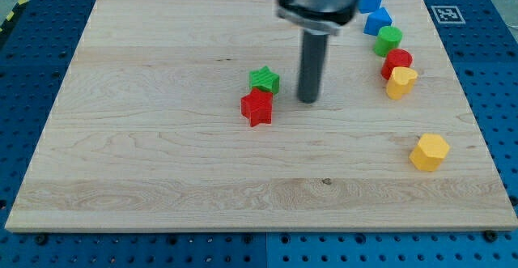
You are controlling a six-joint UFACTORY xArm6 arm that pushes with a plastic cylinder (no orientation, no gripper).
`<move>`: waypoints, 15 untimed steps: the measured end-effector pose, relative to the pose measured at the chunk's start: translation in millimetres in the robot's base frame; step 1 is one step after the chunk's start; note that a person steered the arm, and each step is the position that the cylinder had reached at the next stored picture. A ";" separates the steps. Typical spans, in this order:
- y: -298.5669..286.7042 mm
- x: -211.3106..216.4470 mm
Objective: Move the red circle towards the green star
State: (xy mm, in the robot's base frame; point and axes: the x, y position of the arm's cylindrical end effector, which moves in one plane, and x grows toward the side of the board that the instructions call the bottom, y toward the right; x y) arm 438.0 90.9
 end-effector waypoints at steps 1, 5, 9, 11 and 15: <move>91.0 2.1; 210.8 -24.3; 143.9 -61.9; 146.2 -78.7; 67.5 -68.8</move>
State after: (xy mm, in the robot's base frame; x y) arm 369.2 158.4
